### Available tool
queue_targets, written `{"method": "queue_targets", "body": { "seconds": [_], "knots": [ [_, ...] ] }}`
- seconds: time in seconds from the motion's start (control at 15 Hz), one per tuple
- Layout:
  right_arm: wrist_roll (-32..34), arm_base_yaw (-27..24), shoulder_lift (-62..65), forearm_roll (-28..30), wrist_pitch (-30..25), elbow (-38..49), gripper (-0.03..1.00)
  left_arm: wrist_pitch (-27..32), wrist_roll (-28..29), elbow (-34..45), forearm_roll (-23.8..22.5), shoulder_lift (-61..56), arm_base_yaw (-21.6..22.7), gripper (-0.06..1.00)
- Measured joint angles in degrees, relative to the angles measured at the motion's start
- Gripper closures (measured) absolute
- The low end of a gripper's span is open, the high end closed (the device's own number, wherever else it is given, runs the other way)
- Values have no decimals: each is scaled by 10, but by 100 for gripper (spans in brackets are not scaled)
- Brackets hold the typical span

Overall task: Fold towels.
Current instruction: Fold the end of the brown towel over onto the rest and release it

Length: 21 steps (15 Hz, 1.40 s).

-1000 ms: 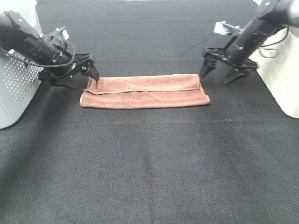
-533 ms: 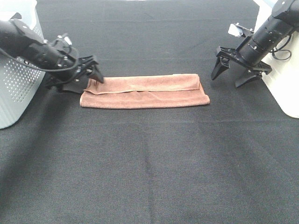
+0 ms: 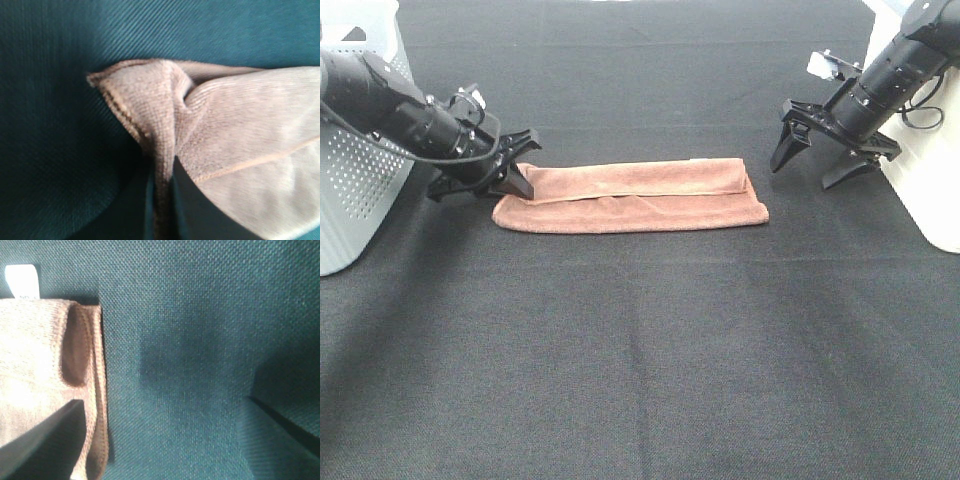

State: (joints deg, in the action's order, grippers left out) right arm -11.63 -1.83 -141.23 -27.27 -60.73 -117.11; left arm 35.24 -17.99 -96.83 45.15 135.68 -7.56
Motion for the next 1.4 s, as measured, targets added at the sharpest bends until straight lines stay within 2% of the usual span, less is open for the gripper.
{"method": "queue_targets", "body": {
  "seconds": [0.13,0.27,0.33,0.47,0.53,0.67,0.73,0.93,1.13,1.4],
  "knots": [
    [0,0,0,0,-1,0,19,22,26,-17,-44,-24,-1,91],
    [0,0,0,0,-2,0,19,74,81,-49,-109,-45,-1,91],
    [0,0,0,0,-2,0,19,121,131,-83,-179,-52,-1,91],
    [0,0,0,0,-2,0,19,197,192,-136,-265,-53,0,91],
    [0,0,0,0,-2,0,19,197,192,-136,-265,-53,0,91],
    [0,0,0,0,-3,0,19,246,212,-182,-293,-54,1,91],
    [0,0,0,0,-4,0,19,264,219,-199,-285,-54,-1,91],
    [0,0,0,0,-6,0,19,278,227,-208,-193,-56,-28,91],
    [0,0,0,0,-6,0,19,227,227,-211,-133,-42,-72,91],
    [0,0,0,0,-6,0,19,141,230,-211,-84,14,-130,91]
  ]
}}
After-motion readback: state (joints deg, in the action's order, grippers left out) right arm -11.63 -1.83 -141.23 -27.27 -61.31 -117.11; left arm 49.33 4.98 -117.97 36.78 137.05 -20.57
